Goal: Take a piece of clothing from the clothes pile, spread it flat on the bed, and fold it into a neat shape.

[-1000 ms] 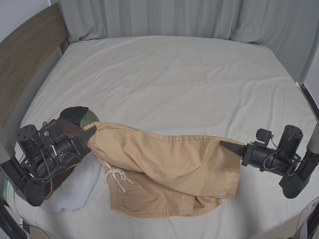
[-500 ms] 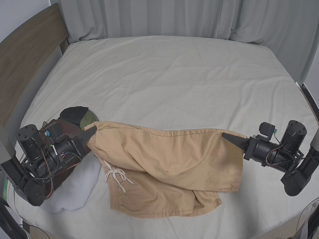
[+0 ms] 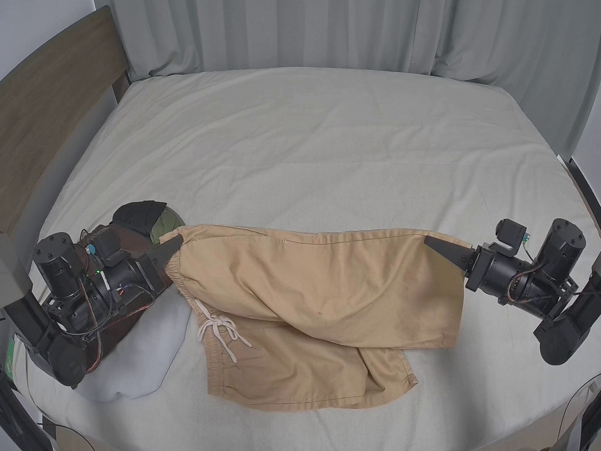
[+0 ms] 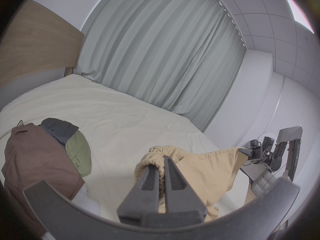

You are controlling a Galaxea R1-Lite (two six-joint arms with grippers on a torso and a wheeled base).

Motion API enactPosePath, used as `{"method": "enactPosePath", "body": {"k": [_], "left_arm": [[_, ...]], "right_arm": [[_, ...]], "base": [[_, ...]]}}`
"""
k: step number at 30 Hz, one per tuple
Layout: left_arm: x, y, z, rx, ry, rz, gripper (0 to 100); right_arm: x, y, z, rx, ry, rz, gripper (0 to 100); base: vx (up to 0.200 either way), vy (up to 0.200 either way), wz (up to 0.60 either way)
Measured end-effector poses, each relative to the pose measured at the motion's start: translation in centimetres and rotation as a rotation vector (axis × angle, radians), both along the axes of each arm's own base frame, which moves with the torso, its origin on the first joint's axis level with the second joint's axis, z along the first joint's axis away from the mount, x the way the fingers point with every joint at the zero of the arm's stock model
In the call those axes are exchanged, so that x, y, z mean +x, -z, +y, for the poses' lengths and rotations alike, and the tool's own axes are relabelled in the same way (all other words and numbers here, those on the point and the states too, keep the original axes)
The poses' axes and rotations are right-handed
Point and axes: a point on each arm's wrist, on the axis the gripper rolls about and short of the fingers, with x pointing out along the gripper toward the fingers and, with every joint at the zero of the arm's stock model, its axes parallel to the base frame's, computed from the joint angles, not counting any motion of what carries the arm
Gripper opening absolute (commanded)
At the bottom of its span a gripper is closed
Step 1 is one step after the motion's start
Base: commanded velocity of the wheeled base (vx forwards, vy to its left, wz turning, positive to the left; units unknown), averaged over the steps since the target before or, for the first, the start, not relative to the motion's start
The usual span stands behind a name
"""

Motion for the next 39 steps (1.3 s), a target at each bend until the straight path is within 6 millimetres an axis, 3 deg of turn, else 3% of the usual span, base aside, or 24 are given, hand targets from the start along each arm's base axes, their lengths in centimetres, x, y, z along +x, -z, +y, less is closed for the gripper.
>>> {"method": "enactPosePath", "body": {"k": [39], "left_arm": [[1.4,-0.7,1.0,-0.007,-0.06,-0.046,0]], "right_arm": [[1.0,-0.5,-2.4,-0.004,0.095,-0.035,0]], "base": [[0.0,0.0,0.0]]}}
